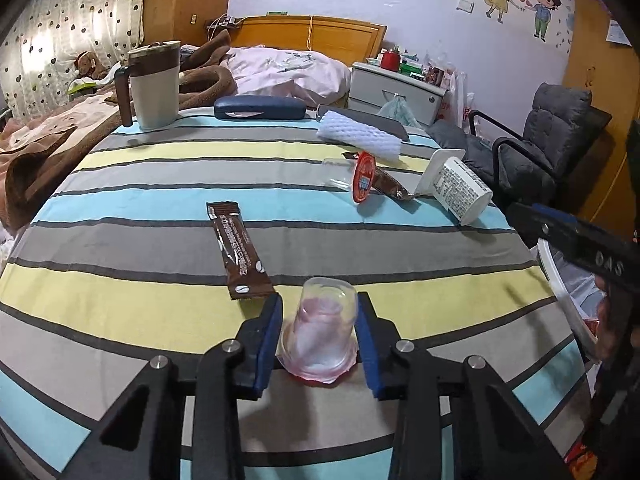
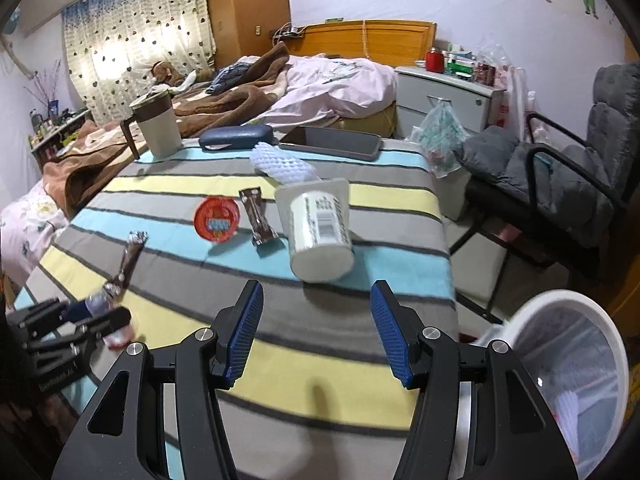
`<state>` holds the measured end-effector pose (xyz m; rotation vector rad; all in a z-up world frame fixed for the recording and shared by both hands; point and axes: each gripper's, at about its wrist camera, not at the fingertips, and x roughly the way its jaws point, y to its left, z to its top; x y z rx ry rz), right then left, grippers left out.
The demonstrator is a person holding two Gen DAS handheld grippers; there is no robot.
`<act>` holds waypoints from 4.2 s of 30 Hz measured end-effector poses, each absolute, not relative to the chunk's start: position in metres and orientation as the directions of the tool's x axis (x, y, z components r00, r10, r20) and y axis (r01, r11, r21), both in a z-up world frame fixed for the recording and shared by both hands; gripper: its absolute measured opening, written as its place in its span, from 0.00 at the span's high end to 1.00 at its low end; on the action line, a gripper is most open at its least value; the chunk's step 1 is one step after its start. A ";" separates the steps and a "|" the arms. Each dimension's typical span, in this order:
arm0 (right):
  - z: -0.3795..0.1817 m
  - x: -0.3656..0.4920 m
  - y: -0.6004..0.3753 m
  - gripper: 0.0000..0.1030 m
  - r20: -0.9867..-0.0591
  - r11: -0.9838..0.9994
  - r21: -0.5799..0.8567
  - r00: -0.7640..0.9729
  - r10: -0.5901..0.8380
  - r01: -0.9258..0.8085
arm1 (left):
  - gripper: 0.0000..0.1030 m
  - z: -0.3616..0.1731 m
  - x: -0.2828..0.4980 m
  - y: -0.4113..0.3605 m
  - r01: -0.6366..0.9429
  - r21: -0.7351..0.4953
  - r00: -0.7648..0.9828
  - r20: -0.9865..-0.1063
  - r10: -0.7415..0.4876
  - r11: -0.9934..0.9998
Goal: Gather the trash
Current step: 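Grasp the clear pink-tinged plastic cup with the left tool while the right tool grasps the white yogurt cup, then carry both cups over the white bin and open both tools to drop them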
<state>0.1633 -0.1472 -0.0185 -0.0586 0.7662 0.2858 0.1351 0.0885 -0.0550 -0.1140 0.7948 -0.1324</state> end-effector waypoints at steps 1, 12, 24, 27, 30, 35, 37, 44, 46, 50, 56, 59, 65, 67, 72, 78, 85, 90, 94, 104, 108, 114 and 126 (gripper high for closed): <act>-0.019 0.167 -0.146 0.44 -0.695 0.959 0.055 0.679 0.237 -0.278 | 0.64 -0.055 0.136 0.089 0.075 -0.151 0.693 -0.703 -0.160 0.986; -0.022 0.203 -0.140 0.44 -0.737 0.952 0.029 0.637 0.227 -0.306 | 0.65 -0.056 0.135 0.093 0.068 -0.158 0.692 -0.704 -0.161 0.985; -0.029 0.214 -0.139 0.53 -0.754 0.950 0.034 0.616 0.227 -0.309 | 0.65 -0.060 0.136 0.101 0.050 -0.188 0.677 -0.715 -0.171 0.981; -0.028 0.214 -0.140 0.53 -0.751 0.950 0.039 0.618 0.232 -0.310 | 0.65 -0.061 0.135 0.102 0.044 -0.192 0.678 -0.715 -0.170 0.980; -0.028 0.213 -0.141 0.54 -0.748 0.951 0.043 0.621 0.234 -0.306 | 0.65 -0.060 0.134 0.101 0.045 -0.188 0.680 -0.713 -0.168 0.981; -0.027 0.208 -0.142 0.55 -0.738 0.951 0.045 0.632 0.239 -0.307 | 0.66 -0.059 0.133 0.101 0.039 -0.182 0.687 -0.710 -0.158 0.983; -0.027 0.207 -0.144 0.55 -0.736 0.952 0.054 0.633 0.242 -0.302 | 0.66 -0.058 0.132 0.102 0.037 -0.180 0.689 -0.708 -0.155 0.983; -0.022 0.198 -0.149 0.55 -0.718 0.955 0.079 0.648 0.253 -0.286 | 0.66 -0.051 0.129 0.099 0.044 -0.172 0.702 -0.695 -0.153 0.984; -0.021 0.194 -0.151 0.55 -0.711 0.955 0.085 0.654 0.258 -0.284 | 0.66 -0.049 0.127 0.098 0.045 -0.165 0.708 -0.691 -0.148 0.985; -0.019 0.187 -0.153 0.55 -0.700 0.955 0.095 0.663 0.264 -0.280 | 0.66 -0.044 0.123 0.095 0.054 -0.161 0.713 -0.684 -0.151 0.985; -0.014 0.177 -0.164 0.55 -0.685 0.959 0.110 0.679 0.264 -0.262 | 0.66 -0.034 0.119 0.084 0.083 -0.150 0.728 -0.666 -0.162 0.985; -0.011 0.171 -0.170 0.55 -0.676 0.961 0.117 0.689 0.262 -0.251 | 0.66 -0.029 0.117 0.077 0.102 -0.148 0.733 -0.658 -0.175 0.984; -0.005 0.160 -0.182 0.55 -0.659 0.965 0.120 0.709 0.252 -0.232 | 0.66 -0.017 0.116 0.058 0.150 -0.139 0.742 -0.638 -0.204 0.979; -0.002 0.157 -0.186 0.55 -0.652 0.967 0.119 0.717 0.246 -0.224 | 0.66 -0.014 0.116 0.049 0.168 -0.135 0.744 -0.633 -0.215 0.977; 0.002 0.148 -0.199 0.55 -0.641 0.974 0.118 0.734 0.225 -0.195 | 0.66 -0.007 0.116 0.030 0.208 -0.129 0.746 -0.620 -0.242 0.970; 0.005 0.136 -0.216 0.55 -0.629 0.981 0.118 0.753 0.194 -0.155 | 0.66 0.000 0.115 0.007 0.256 -0.121 0.744 -0.608 -0.275 0.959; 0.011 0.123 -0.240 0.55 -0.612 0.988 0.120 0.776 0.151 -0.097 | 0.66 0.012 0.116 -0.026 0.325 -0.108 0.742 -0.586 -0.324 0.940; 0.012 0.111 -0.263 0.55 -0.606 0.991 0.124 0.788 0.109 -0.041 | 0.66 0.014 0.117 -0.050 0.372 -0.097 0.730 -0.583 -0.356 0.923; 0.010 0.106 -0.272 0.55 -0.606 0.991 0.132 0.790 0.093 -0.015 | 0.66 0.012 0.115 -0.046 0.361 -0.119 0.731 -0.580 -0.360 0.925; 0.001 0.104 -0.261 0.55 -0.610 0.987 0.146 0.780 0.138 -0.060 | 0.35 0.002 0.100 -0.006 0.247 -0.065 0.773 -0.589 -0.237 0.967; 0.000 0.103 -0.255 0.55 -0.612 0.986 0.145 0.776 0.152 -0.078 | 0.35 -0.014 0.106 -0.001 0.251 -0.115 0.737 -0.622 -0.267 0.961; -0.003 0.101 -0.249 0.55 -0.620 0.986 0.143 0.768 0.159 -0.089 | 0.35 -0.032 0.113 -0.015 0.282 -0.144 0.703 -0.642 -0.307 0.948; -0.004 0.099 -0.242 0.55 -0.627 0.985 0.137 0.760 0.171 -0.108 | 0.68 -0.057 0.126 -0.027 0.257 -0.115 0.657 -0.707 -0.261 0.960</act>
